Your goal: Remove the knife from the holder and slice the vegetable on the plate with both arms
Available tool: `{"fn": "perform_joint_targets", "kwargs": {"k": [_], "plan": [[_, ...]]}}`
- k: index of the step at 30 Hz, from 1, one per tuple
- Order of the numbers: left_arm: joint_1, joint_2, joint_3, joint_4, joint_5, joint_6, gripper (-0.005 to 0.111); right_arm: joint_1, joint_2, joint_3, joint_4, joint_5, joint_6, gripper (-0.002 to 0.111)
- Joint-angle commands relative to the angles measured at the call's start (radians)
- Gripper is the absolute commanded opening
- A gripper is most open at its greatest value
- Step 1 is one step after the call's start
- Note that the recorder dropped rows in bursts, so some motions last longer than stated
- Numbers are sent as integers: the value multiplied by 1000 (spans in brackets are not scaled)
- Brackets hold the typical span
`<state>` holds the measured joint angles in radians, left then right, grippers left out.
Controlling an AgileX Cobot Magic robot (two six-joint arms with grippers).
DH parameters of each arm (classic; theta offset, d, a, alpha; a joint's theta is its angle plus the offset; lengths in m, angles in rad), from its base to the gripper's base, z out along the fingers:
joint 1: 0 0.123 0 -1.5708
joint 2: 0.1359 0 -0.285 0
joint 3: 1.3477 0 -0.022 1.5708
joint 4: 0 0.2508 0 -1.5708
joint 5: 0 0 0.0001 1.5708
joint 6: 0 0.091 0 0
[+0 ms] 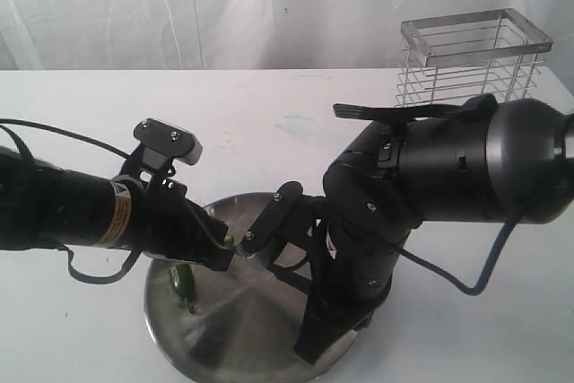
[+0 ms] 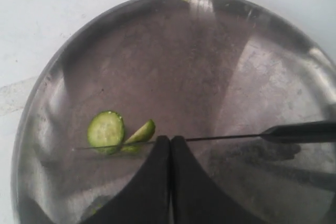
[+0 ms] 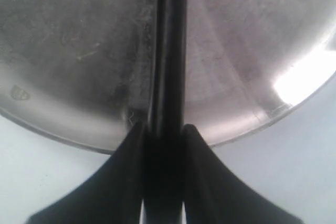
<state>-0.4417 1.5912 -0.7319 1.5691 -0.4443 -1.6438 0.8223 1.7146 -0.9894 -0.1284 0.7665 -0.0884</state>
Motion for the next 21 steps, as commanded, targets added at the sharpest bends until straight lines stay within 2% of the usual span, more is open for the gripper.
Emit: {"fn": "perform_joint_targets", "kwargs": {"k": [1,16,18,21], "plan": [[1,-9,-26,1,-7,-8,0,3,-13,1,-1,-1,-6,0],[1,-7,-28,9,20,-4,0,5,-119,1,4,12,-6,0],[1,-7,-31,5,42,-4,0,8,-119,1,5,15,-6,0],[1,-5,-40,-11,148,-4,2,26,-119,1,9,15,-6,0]]}}
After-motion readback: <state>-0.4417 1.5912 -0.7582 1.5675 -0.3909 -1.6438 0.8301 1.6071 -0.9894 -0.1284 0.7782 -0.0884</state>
